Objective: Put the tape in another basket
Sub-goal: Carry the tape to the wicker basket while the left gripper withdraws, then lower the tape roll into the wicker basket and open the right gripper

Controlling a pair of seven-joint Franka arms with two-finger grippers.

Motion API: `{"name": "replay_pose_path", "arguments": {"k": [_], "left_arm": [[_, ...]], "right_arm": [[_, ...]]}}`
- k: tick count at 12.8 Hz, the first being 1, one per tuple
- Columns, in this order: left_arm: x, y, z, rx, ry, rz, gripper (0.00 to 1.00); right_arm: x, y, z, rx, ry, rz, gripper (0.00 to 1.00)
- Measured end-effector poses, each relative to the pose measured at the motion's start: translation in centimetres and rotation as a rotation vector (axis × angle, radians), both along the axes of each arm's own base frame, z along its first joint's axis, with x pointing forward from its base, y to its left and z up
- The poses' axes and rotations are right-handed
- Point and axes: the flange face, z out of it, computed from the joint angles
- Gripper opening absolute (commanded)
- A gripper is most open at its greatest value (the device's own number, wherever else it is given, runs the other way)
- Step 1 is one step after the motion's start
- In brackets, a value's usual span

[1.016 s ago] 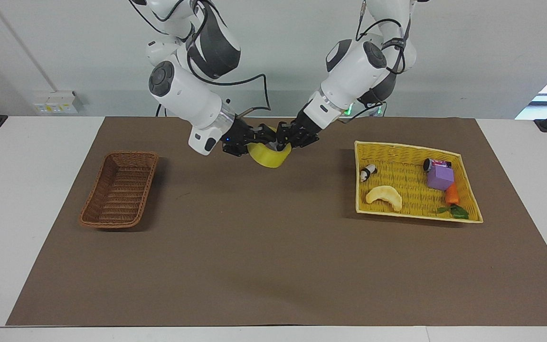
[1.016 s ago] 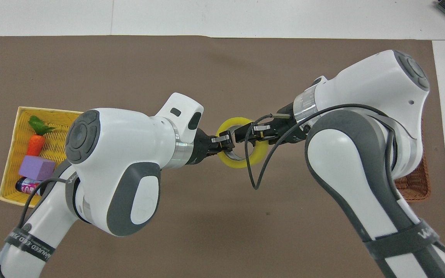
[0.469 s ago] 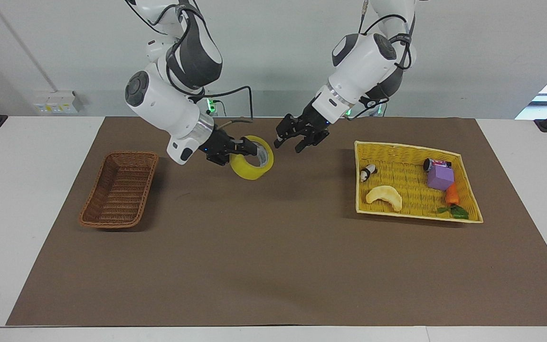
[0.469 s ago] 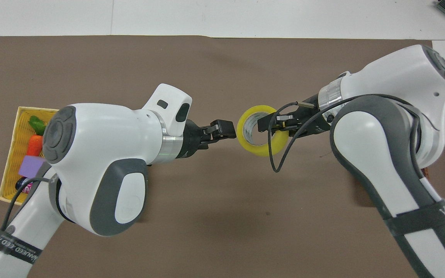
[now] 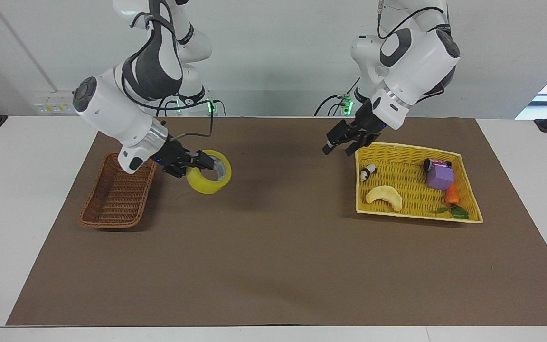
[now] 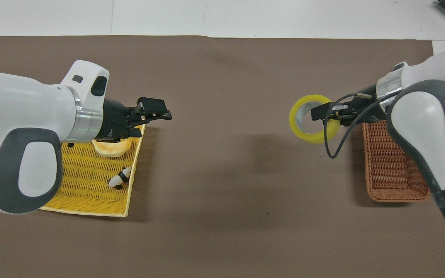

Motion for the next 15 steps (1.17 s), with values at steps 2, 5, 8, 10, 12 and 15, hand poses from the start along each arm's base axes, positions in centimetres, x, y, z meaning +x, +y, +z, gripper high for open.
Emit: {"name": "replay_pose_path", "arguments": {"k": [2,5,8,10,12,15], "left_arm": [[0.8,3.5,-0.1,0.070,-0.010,-0.032,1.00],[1.9,10.4,0.9,0.209,-0.022,-0.134,1.00],[2.1,15.1,2.5,0.370,-0.042,-0.260,1.00],[1.7,16.3,3.9,0.446,-0.028,-0.373,1.00],[1.1,17.3,6.0,0.472,-0.011,-0.418,1.00],[0.8,18.9,7.2,0.472,0.005,-0.409,1.00]], "right_arm": [[-0.3,-5.0,-0.7,-0.033,0.000,0.018,0.00],[-1.8,-12.0,-2.8,-0.061,0.009,0.039,0.00],[-4.2,-18.4,-5.5,-0.043,0.012,0.074,0.00],[-5.6,-21.3,-6.5,-0.055,0.025,0.077,0.00],[-6.0,-22.1,-6.8,-0.063,0.032,0.071,0.00],[-6.4,-22.9,-7.9,-0.062,0.033,0.076,0.00]]}}
